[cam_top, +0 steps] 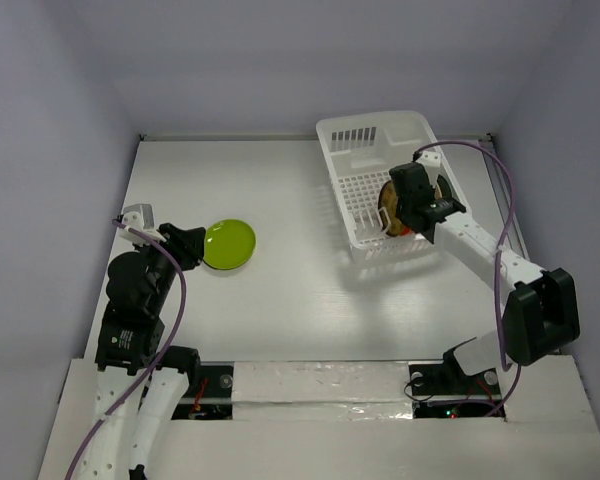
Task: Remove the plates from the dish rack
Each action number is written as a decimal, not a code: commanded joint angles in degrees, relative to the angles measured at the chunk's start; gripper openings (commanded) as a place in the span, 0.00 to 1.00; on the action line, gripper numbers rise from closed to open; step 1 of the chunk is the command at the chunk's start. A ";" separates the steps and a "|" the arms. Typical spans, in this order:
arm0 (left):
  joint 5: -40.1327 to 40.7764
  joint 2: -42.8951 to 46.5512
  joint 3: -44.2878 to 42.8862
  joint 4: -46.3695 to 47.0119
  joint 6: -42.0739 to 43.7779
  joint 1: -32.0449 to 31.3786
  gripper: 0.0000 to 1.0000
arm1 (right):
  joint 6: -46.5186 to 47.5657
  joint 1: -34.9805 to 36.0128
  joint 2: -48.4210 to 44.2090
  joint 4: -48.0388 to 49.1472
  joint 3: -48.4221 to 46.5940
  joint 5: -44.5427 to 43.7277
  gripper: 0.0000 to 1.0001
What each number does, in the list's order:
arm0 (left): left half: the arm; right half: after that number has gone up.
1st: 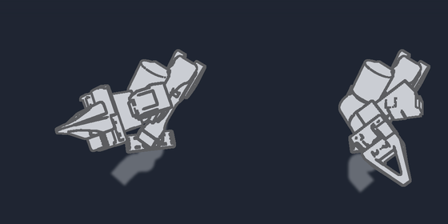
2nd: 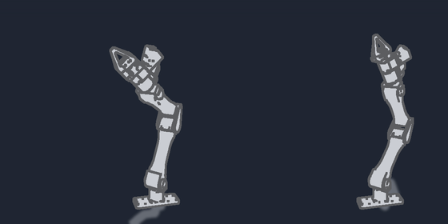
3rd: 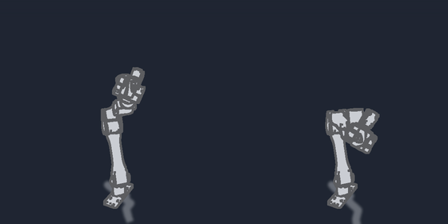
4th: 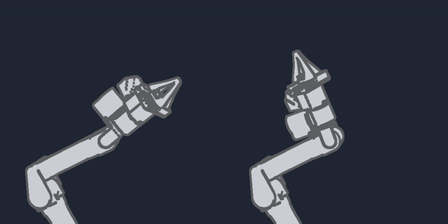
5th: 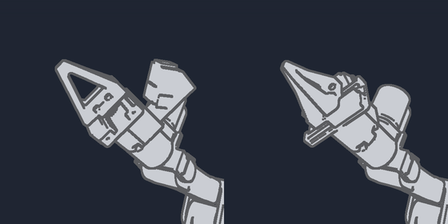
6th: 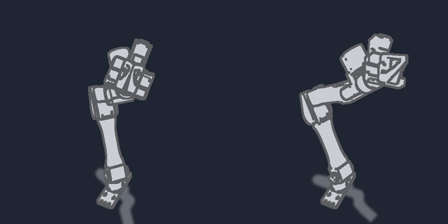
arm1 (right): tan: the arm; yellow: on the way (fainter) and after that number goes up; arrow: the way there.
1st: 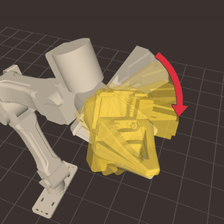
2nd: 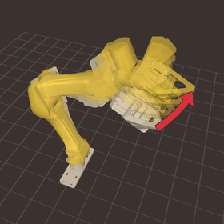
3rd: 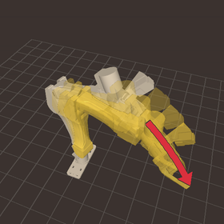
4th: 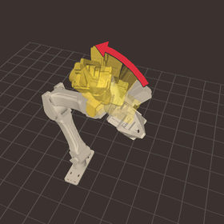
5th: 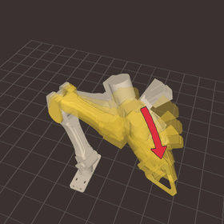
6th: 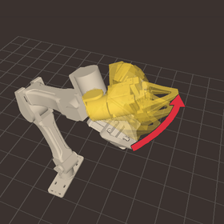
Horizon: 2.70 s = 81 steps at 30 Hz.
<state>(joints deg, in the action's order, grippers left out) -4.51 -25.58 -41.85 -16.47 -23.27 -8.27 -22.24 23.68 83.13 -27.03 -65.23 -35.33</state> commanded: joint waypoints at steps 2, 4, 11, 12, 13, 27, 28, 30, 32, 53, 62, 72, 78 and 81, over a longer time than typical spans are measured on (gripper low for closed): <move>-0.85 0.10 0.10 2.49 -0.29 -0.25 0.27 | 1.58 -0.57 1.33 1.36 -3.41 0.61 0.26; -0.85 0.09 0.10 2.49 -0.29 -0.25 0.27 | 2.20 -0.57 1.94 2.06 -4.11 0.79 0.26; -0.58 0.01 0.01 2.41 -0.29 -0.25 0.27 | 1.85 -0.57 3.62 0.30 -5.96 -0.17 0.26; -0.67 0.01 0.10 2.41 -0.29 -0.25 0.27 | 1.59 -0.57 1.61 0.05 -5.70 -1.13 0.26; -0.67 -0.17 0.10 2.49 -0.29 -0.25 0.27 | 1.32 -0.57 0.46 -0.30 -5.61 -1.49 0.26; -0.58 -0.43 0.10 2.49 -0.29 -0.25 0.27 | 2.55 -0.57 -5.35 1.36 -4.73 6.76 0.36; -0.50 -0.43 0.10 2.49 -0.37 -0.25 0.27 | 2.90 -0.57 -4.83 1.45 -4.90 7.20 0.35; -0.67 -0.35 0.10 2.41 -0.37 -0.25 0.27 | 3.34 -0.57 -2.47 1.10 -5.17 8.17 0.35; -0.67 -0.26 0.18 2.58 -0.38 -0.25 0.27 | 3.52 -0.57 -0.70 0.66 -5.87 8.17 0.35; -0.67 -0.34 0.10 2.49 -0.29 -0.25 0.27 | 5.27 -0.57 9.06 -3.12 -12.20 -1.67 0.28; -0.58 -0.43 0.10 2.50 -0.29 -0.25 0.27 | 8.96 0.83 8.45 -4.35 -13.43 -3.69 0.13; -0.67 -0.43 0.18 2.58 -0.29 -0.25 0.27 | 12.39 4.09 7.30 -5.05 -13.96 -8.26 0.00; -0.76 -0.26 0.18 2.58 -0.38 -0.25 0.27 | 13.10 6.55 6.78 -6.11 -15.63 -13.97 0.00; -0.76 -0.43 0.18 2.58 -0.29 -0.25 0.27 | 12.93 7.07 5.11 -5.93 -16.33 -15.73 0.00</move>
<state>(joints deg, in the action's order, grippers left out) -4.51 -25.69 -41.85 -16.47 -23.27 -8.27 -9.02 29.69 92.90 -34.83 -77.23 -46.02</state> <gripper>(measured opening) 0.273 0.130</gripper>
